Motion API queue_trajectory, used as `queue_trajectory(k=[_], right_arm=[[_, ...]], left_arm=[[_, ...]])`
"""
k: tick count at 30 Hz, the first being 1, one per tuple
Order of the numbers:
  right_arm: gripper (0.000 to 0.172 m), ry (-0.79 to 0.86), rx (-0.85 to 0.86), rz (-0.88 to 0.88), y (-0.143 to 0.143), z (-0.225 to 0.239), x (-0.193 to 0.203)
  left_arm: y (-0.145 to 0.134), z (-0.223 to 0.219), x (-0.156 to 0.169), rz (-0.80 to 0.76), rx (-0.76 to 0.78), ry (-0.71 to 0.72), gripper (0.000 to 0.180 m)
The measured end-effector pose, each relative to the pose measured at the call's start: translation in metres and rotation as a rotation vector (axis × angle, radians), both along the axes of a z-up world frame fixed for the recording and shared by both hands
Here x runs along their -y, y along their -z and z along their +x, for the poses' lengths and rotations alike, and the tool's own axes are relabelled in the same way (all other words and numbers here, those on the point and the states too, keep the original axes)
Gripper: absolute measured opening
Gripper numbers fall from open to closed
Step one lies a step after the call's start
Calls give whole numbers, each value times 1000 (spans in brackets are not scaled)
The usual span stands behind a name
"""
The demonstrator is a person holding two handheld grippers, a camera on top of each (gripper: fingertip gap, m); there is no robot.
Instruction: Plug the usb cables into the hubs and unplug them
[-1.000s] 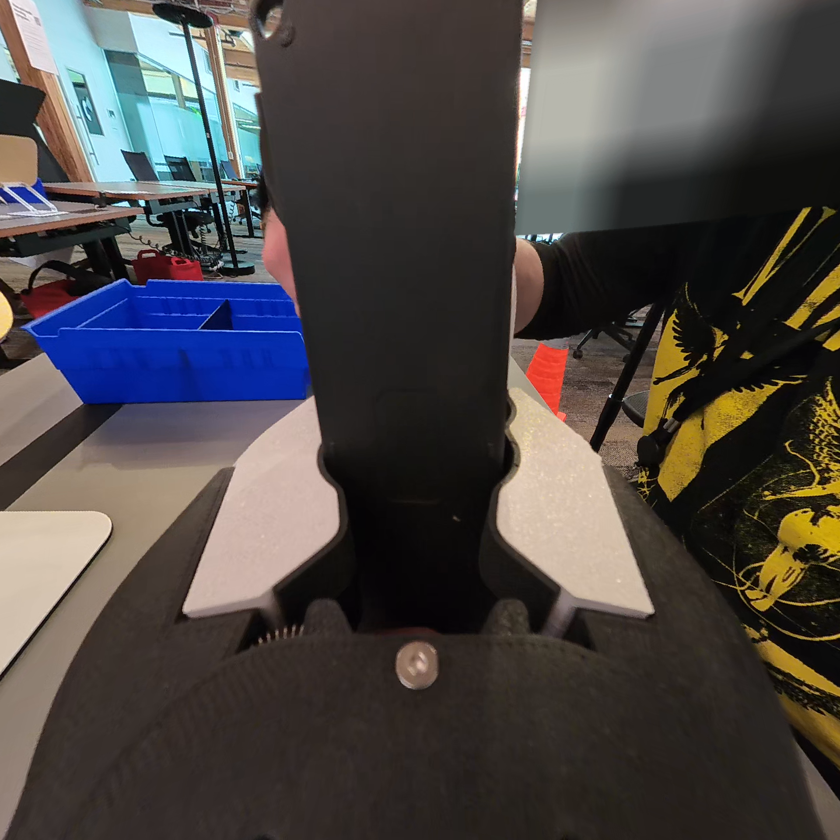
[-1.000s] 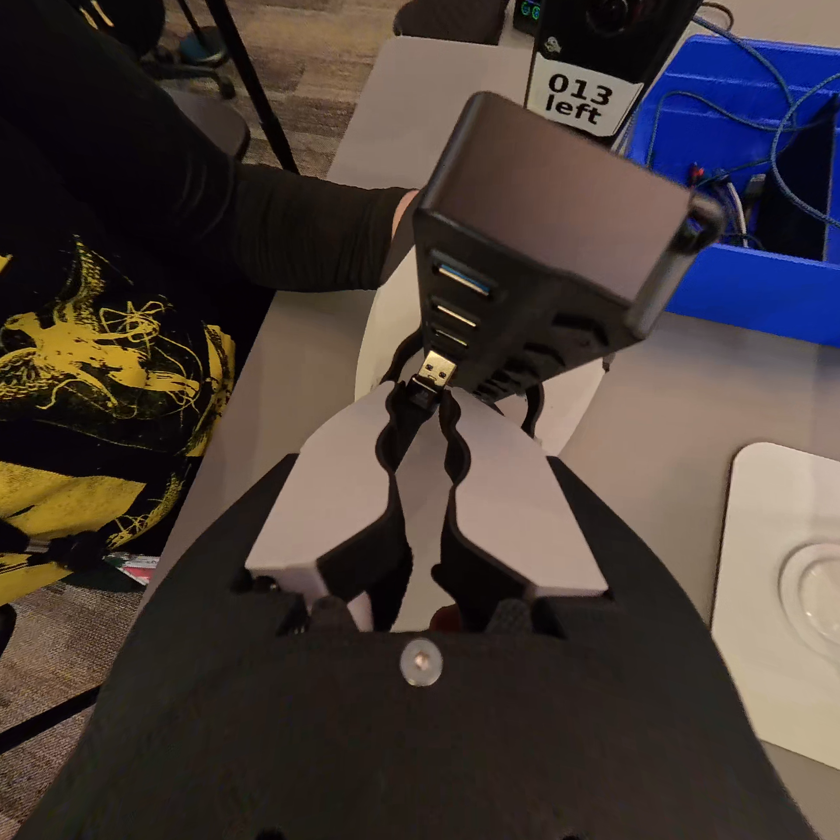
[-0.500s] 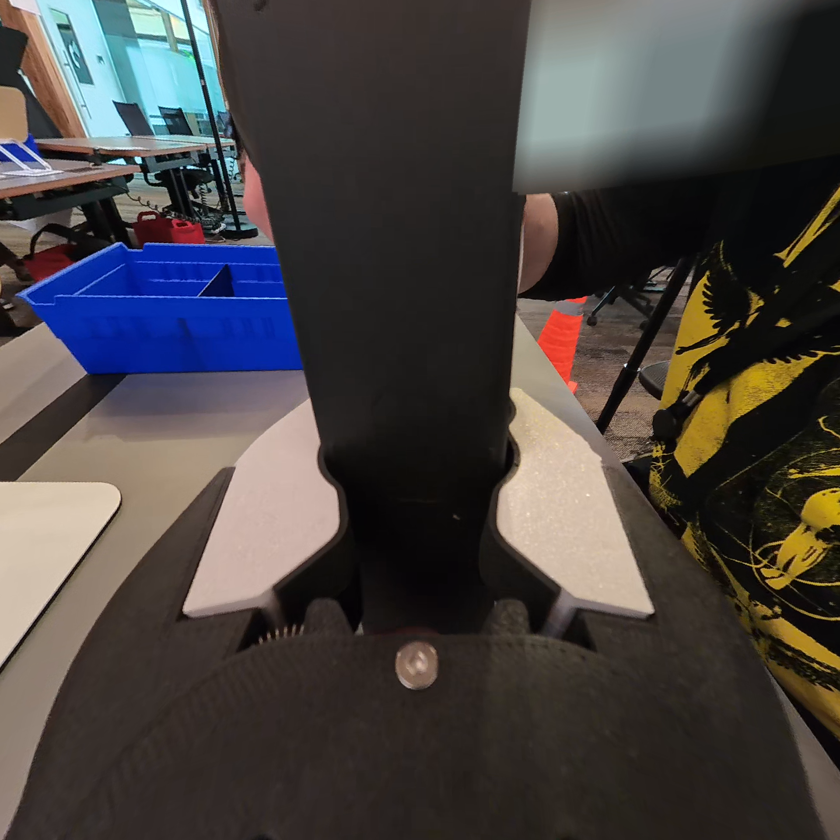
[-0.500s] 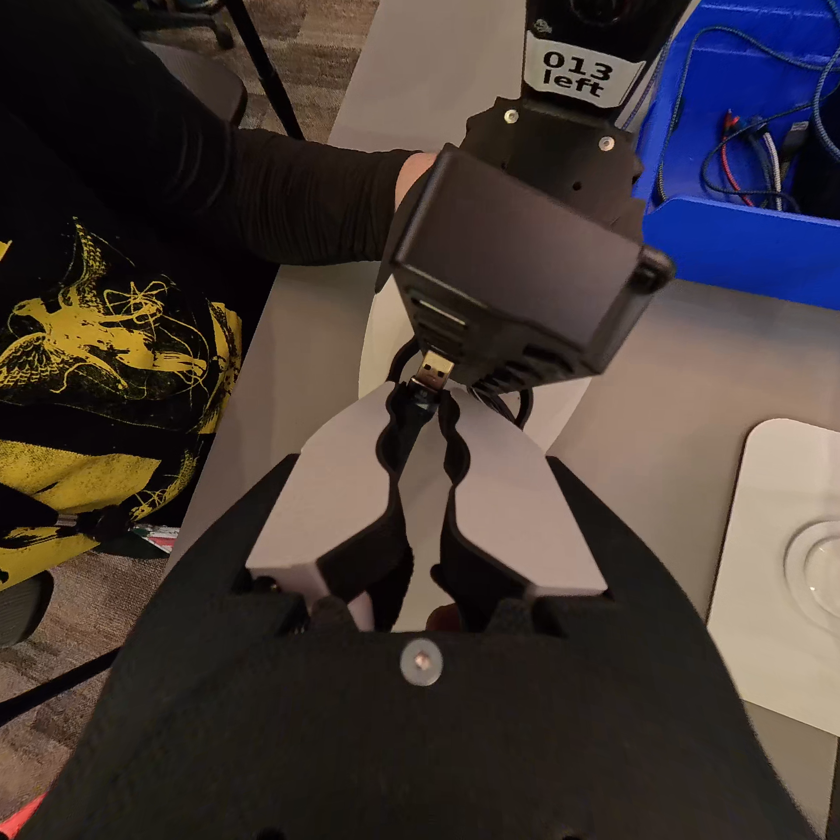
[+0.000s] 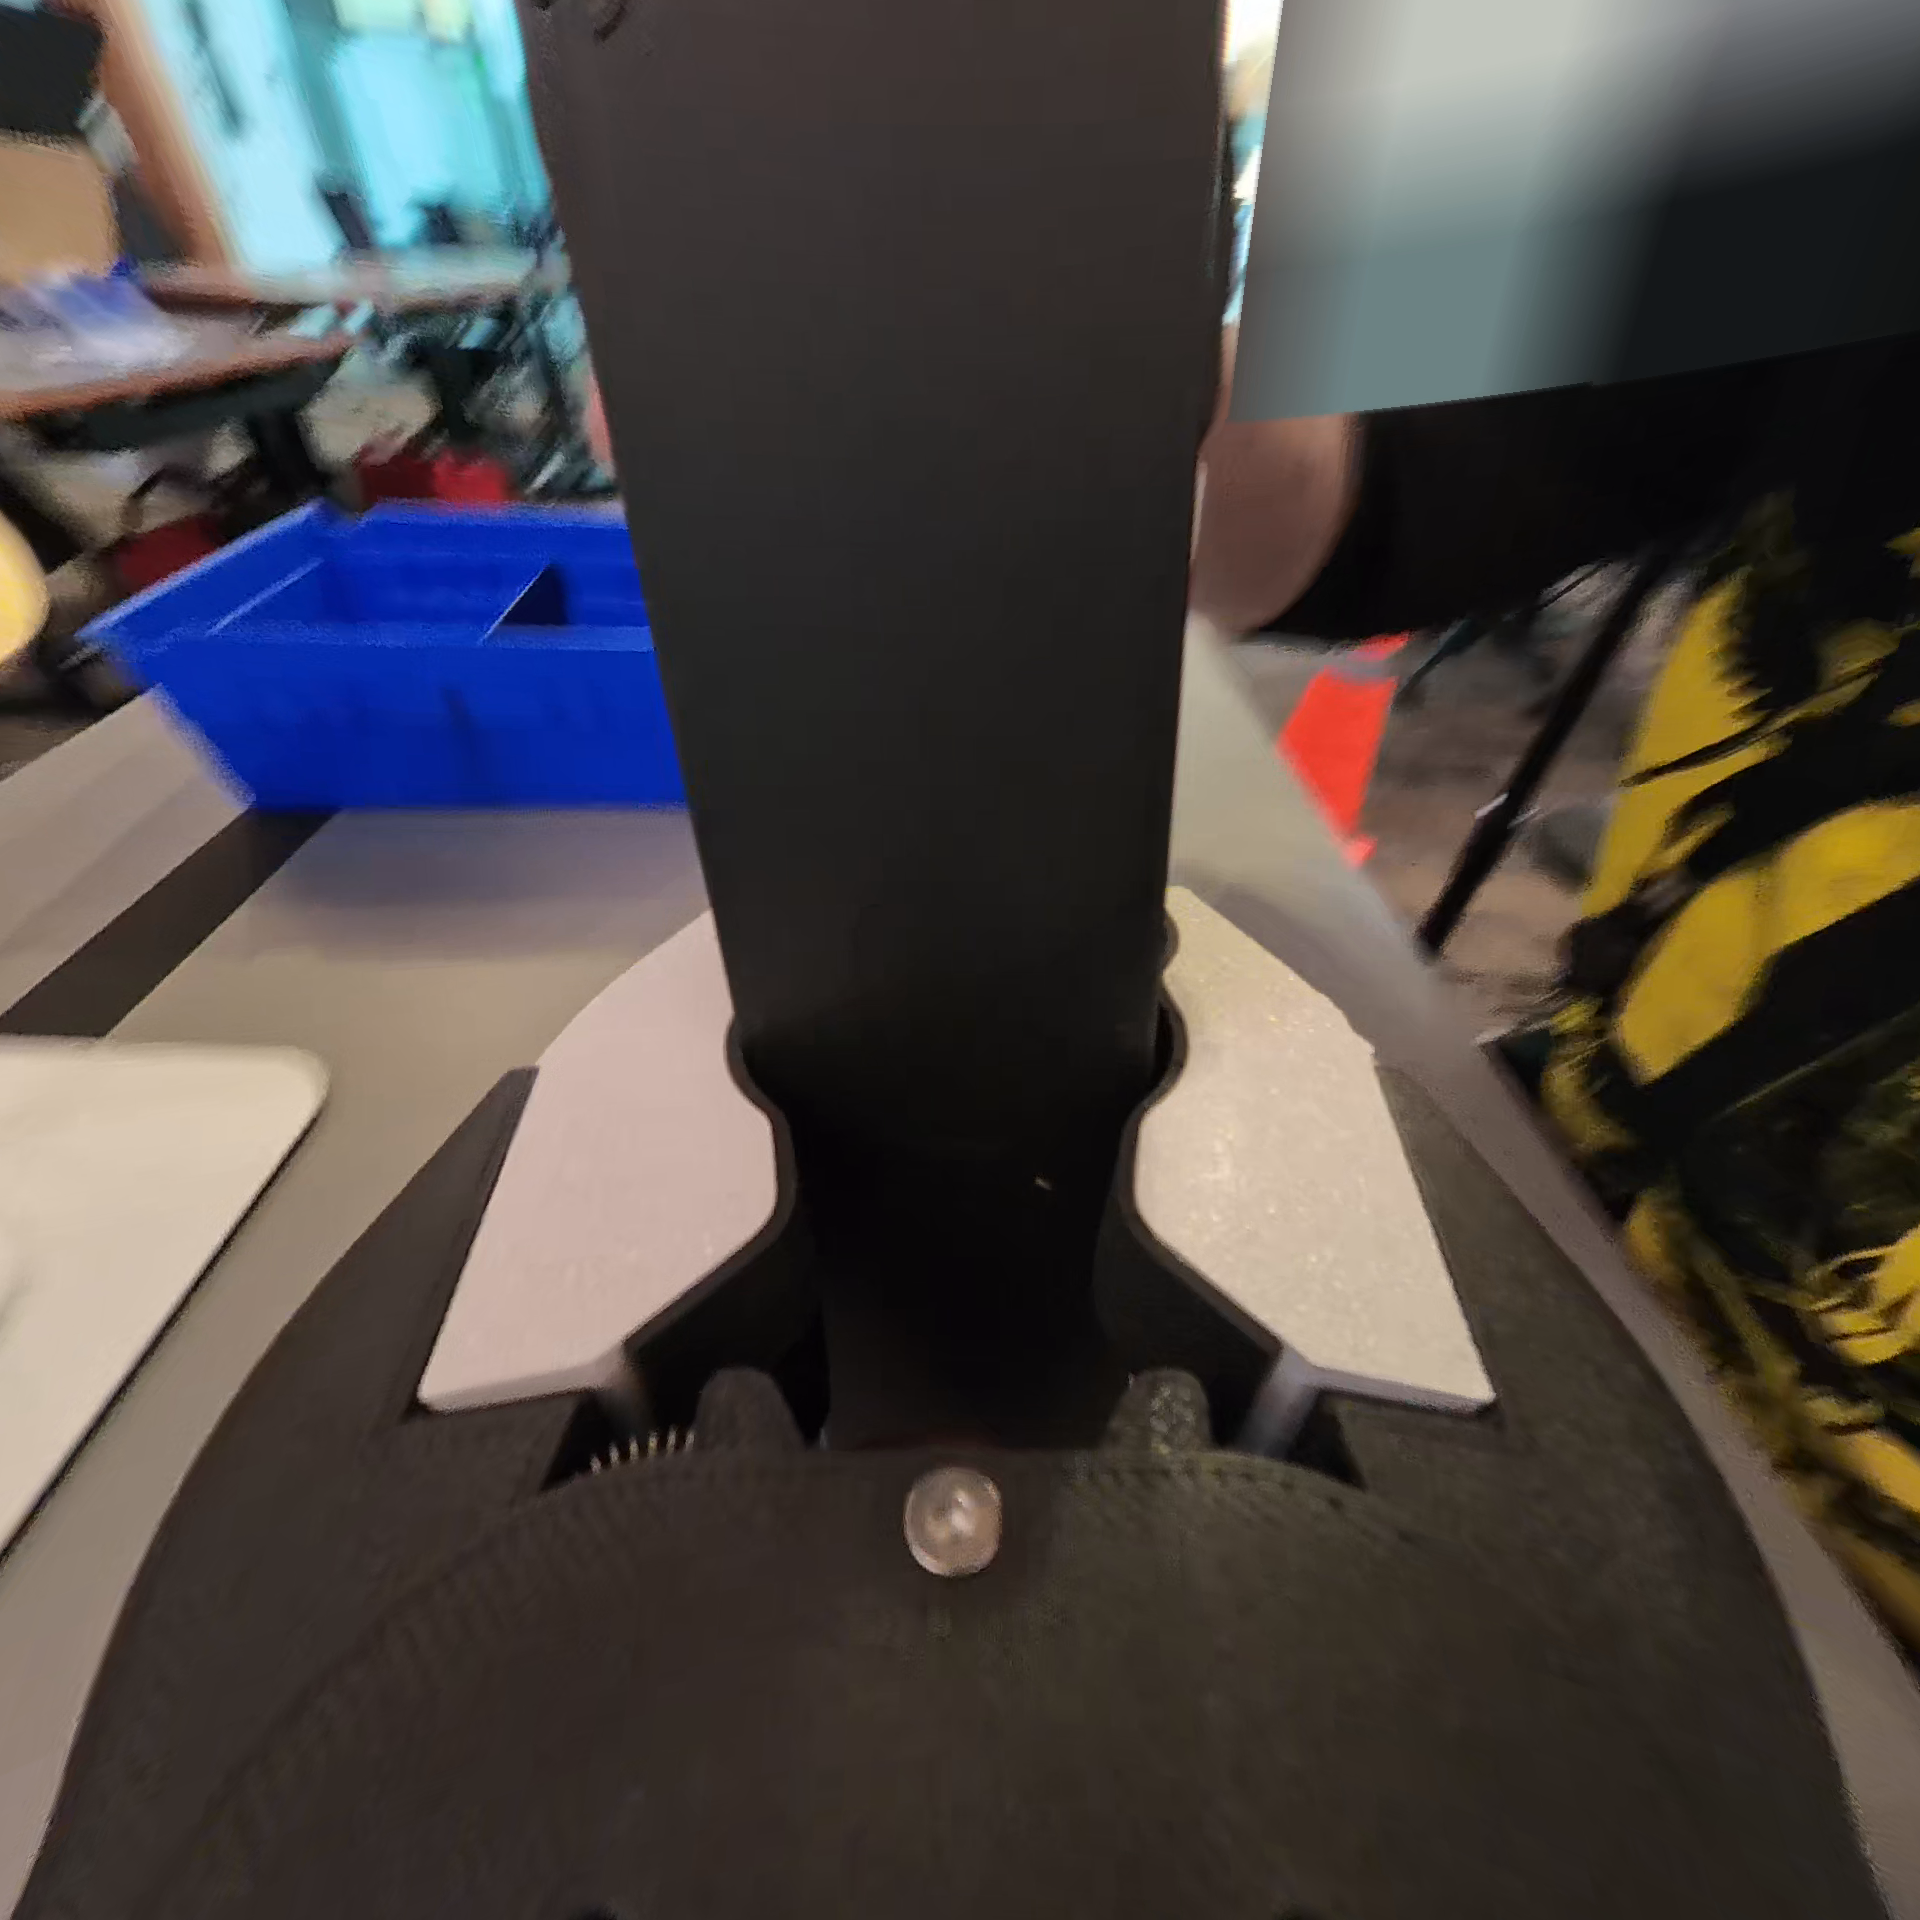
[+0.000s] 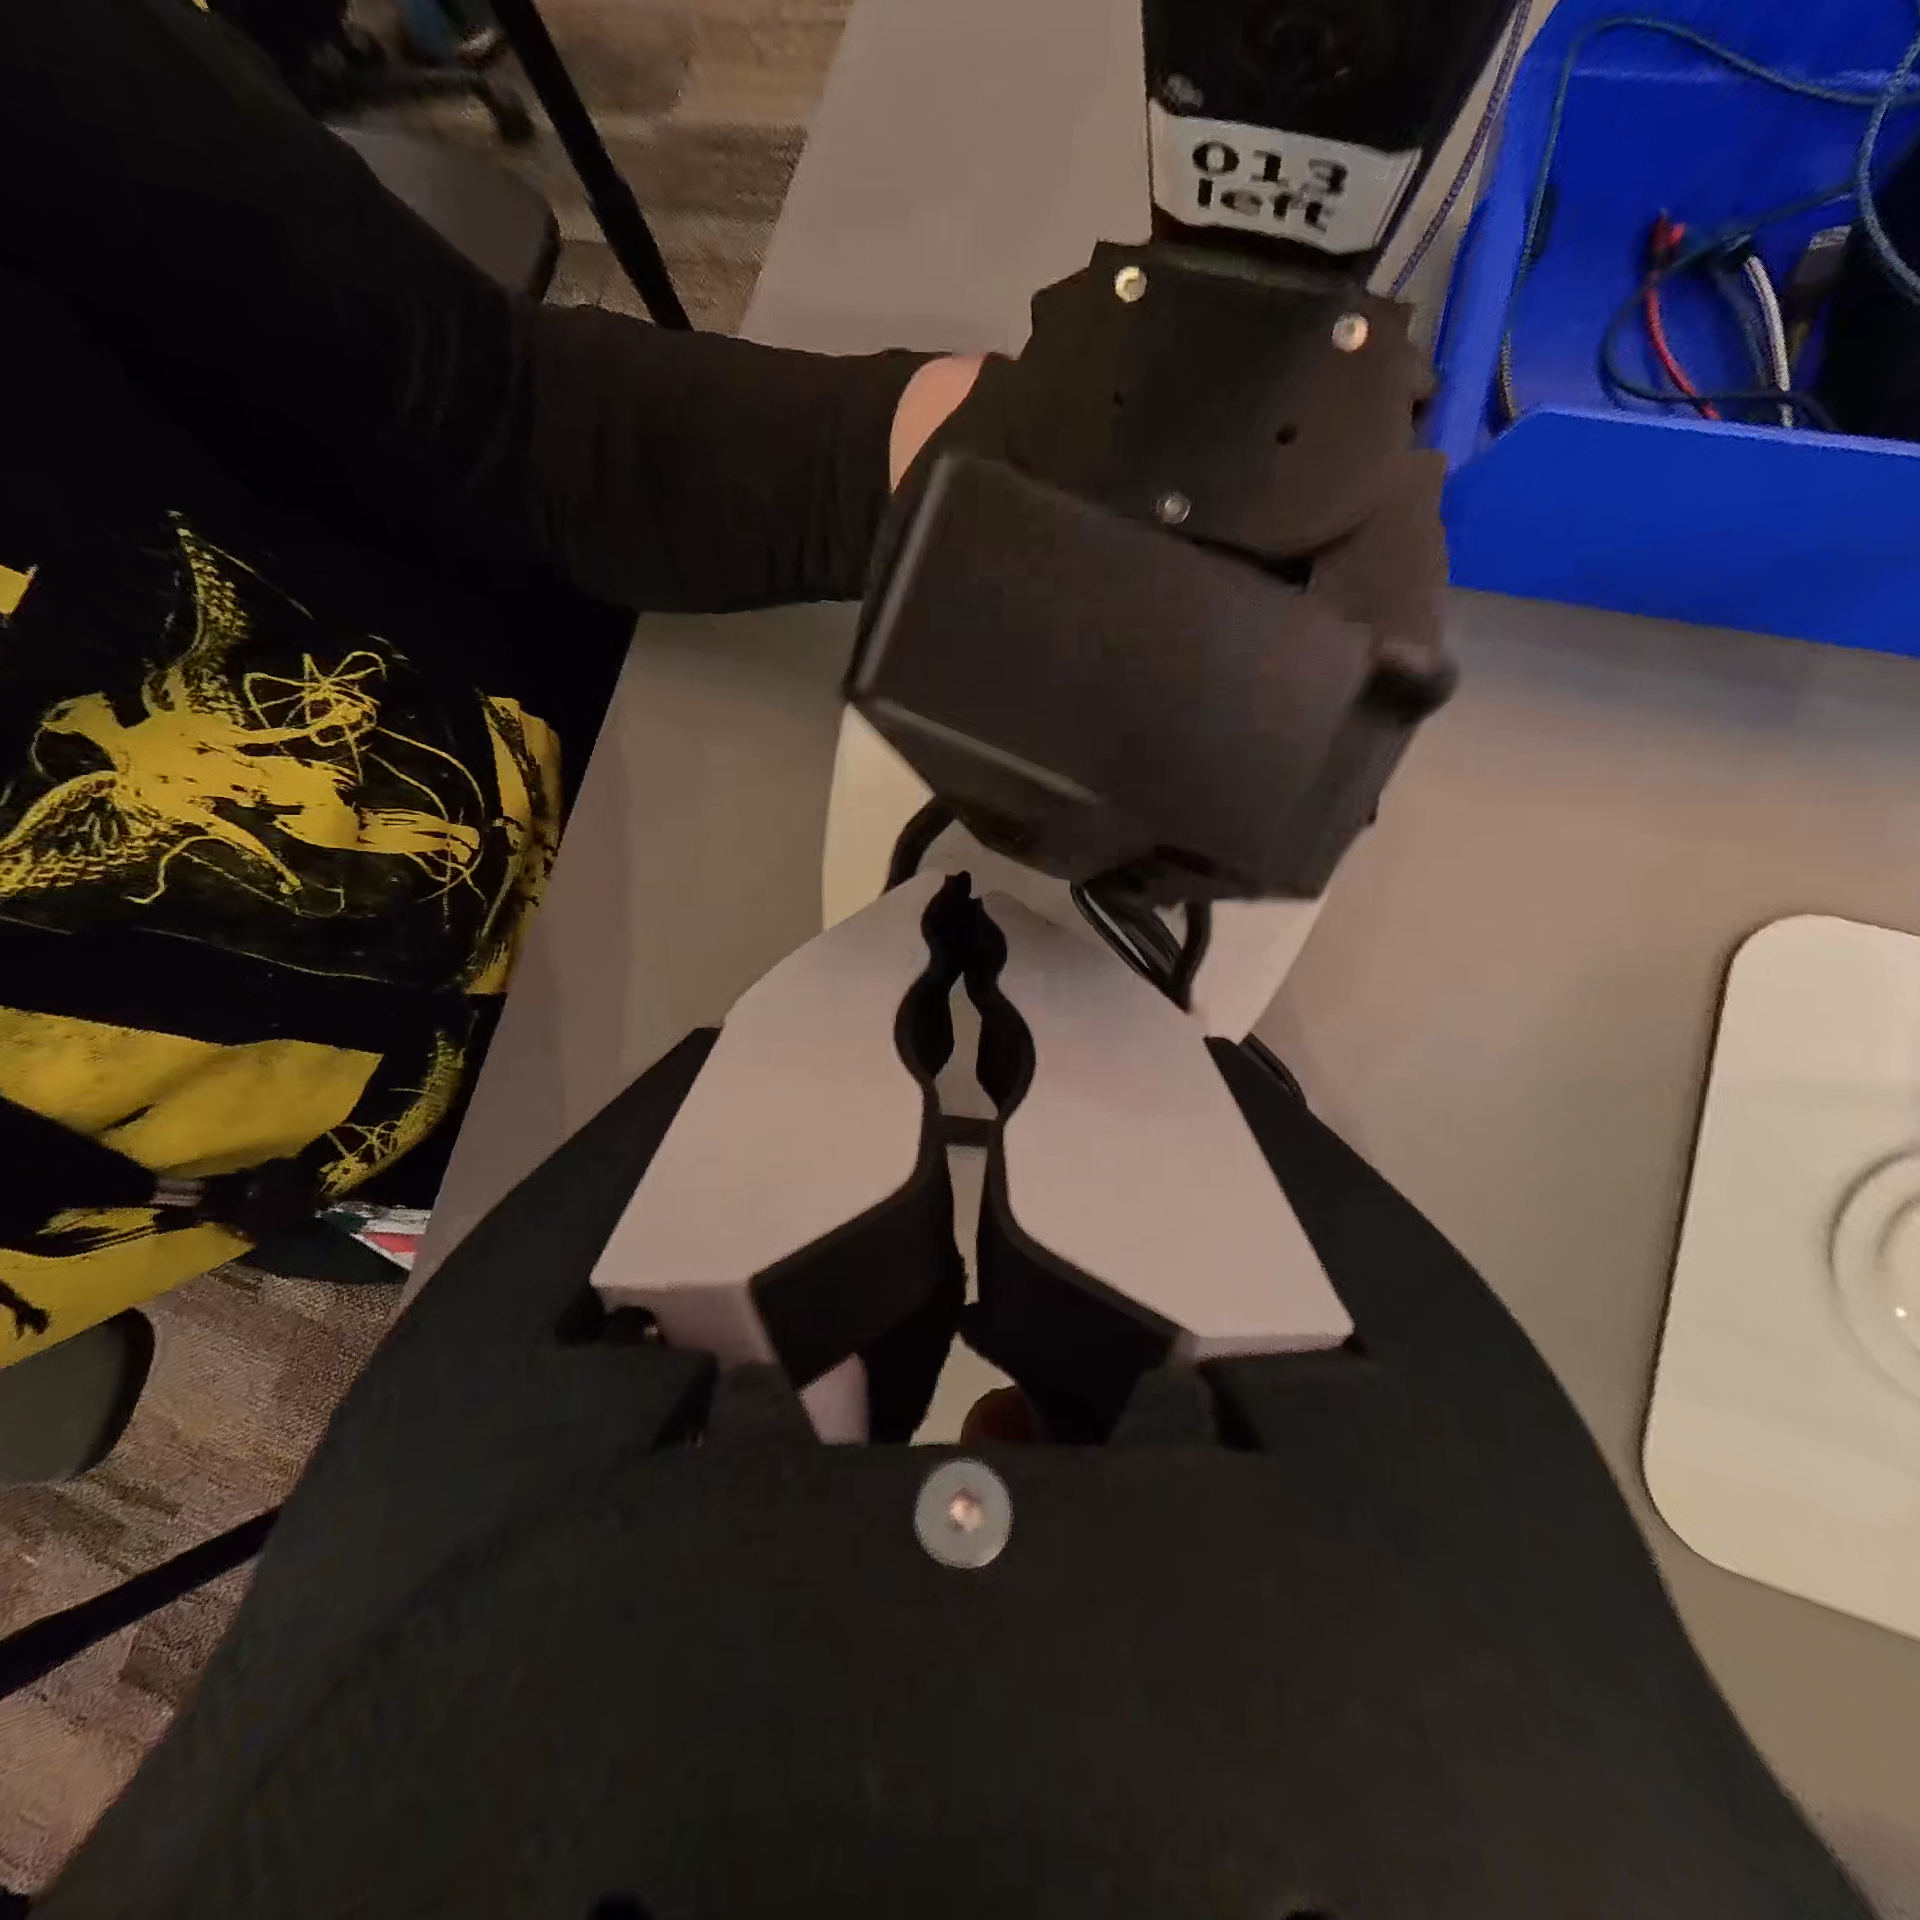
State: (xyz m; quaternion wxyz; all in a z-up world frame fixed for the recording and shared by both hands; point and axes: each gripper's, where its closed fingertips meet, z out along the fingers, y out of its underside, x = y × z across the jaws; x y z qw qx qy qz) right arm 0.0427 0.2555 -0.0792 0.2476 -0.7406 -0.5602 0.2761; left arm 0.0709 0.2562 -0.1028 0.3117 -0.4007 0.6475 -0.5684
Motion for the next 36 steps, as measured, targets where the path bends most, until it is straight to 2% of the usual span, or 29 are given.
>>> queue_trajectory(k=[3,6,9,12,15,20,23,24,25,28,30,33,36], right_arm=[[0,89,18,22,10,16,-8],[0,185,82,21,34,40,-6],[16,315,134,1,67,53,-6],[17,463,70,-76,98,51,-12],[29,611,27,-129,130,57,-35],[37,664,10,-267,166,53,-56],[29,644,-8,-312,175,42,-62],[14,633,-2,-313,177,39,-63],[9,628,9,-309,179,37,-64],[7,615,-61,-276,166,32,-69],[5,595,-81,-179,148,34,-70],[5,558,-68,61,107,38,-67],[6,520,48,383,64,46,-62]], left_arm=[[3,-2,-6,-2,-13,-17,67],[8,-2,-10,28,-36,-41,67],[8,-2,-13,25,-39,-54,67],[8,-3,-17,32,-43,-68,67],[6,-5,-19,27,-34,-75,67],[5,-6,-19,23,-25,-74,67],[5,-6,-19,21,-26,-69,67],[5,-6,-18,21,-27,-67,67],[6,-5,-18,21,-28,-69,67],[6,-5,-22,4,-31,-80,67],[4,-4,-24,-19,-27,-92,67],[0,-2,-31,-79,-21,-115,67],[-3,1,-38,-156,-16,-138,67]])
